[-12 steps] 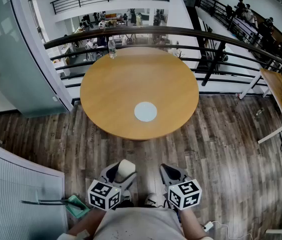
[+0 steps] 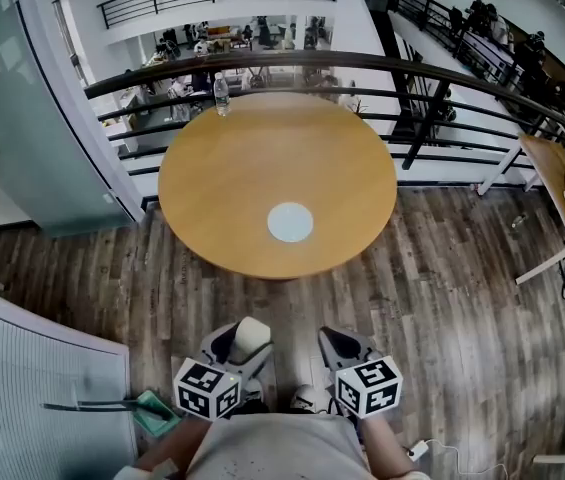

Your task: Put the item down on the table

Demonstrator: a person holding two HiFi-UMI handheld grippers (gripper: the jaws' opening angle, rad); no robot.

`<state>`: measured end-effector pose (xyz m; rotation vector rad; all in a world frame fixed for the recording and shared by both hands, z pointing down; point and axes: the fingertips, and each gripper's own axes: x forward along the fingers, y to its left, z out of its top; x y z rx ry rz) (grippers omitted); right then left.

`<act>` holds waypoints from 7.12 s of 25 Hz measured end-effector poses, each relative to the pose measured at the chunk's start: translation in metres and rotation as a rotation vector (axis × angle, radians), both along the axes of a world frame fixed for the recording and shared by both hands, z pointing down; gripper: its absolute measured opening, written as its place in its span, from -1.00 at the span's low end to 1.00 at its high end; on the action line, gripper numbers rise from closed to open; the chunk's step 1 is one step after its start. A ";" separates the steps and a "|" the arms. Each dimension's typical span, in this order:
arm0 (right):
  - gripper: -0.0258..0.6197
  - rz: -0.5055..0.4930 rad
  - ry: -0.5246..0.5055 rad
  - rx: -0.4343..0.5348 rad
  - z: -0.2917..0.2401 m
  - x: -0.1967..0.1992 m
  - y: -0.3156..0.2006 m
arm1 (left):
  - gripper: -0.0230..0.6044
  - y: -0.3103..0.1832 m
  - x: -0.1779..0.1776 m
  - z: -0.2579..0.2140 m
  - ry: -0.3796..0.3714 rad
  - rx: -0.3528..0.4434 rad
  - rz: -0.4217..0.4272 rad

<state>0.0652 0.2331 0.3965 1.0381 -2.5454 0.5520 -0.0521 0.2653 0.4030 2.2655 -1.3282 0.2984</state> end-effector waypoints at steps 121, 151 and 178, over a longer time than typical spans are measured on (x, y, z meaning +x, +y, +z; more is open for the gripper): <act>-0.84 0.128 0.016 -0.192 0.080 -0.034 -0.335 | 0.11 -0.362 -0.021 0.088 -0.100 -0.203 0.194; -0.84 0.182 0.015 -0.309 0.133 -0.028 -0.341 | 0.11 -0.406 -0.001 0.190 -0.287 -0.319 0.332; -0.84 0.189 -0.023 -0.373 0.149 -0.023 -0.344 | 0.11 -0.413 0.009 0.239 -0.497 -0.377 0.429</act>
